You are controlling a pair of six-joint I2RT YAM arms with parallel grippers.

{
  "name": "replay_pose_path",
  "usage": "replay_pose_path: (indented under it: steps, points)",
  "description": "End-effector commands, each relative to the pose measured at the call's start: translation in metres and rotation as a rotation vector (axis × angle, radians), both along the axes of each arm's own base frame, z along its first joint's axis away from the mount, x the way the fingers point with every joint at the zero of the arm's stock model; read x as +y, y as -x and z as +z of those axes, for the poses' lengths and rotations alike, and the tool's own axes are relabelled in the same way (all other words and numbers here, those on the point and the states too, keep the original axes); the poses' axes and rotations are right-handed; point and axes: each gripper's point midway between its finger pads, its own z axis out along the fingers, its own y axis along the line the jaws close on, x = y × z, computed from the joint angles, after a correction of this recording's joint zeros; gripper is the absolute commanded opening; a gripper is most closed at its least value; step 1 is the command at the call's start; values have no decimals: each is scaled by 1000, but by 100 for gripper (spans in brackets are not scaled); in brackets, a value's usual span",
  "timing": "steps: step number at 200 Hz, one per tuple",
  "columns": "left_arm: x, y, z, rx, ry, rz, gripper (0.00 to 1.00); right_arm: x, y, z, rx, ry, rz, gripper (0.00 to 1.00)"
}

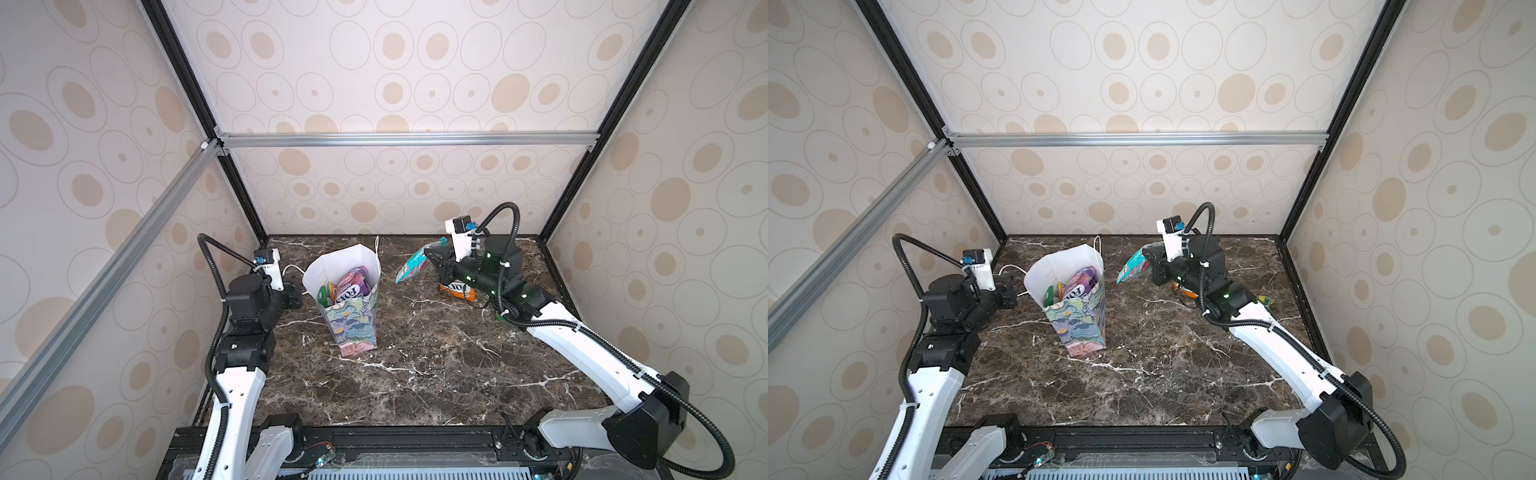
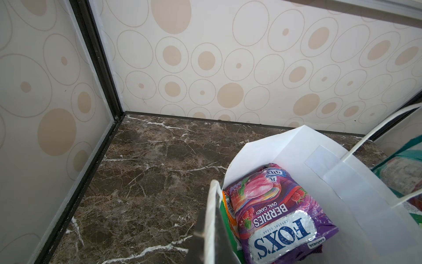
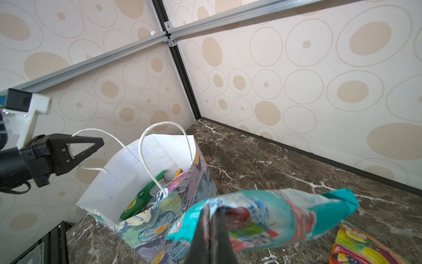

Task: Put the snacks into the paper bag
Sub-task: 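Lift the teal packet with the right gripper toward the white bag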

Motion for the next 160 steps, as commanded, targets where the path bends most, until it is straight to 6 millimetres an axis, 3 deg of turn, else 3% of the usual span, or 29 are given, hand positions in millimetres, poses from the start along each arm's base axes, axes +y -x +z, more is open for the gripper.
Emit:
replay_pose_path:
  steps: [1,32,112,160]
  points:
    - [0,2,11,-36,-15,-11,0,8,21,45,-109,-36,82,0]
    - [0,2,10,-34,-13,-9,0,16,38,67,-147,-44,140,0]
    - [0,2,11,-37,-11,-6,0,41,81,96,-210,-13,284,0]
    - [0,3,12,-40,-10,-8,0,49,90,105,-220,-29,324,0]
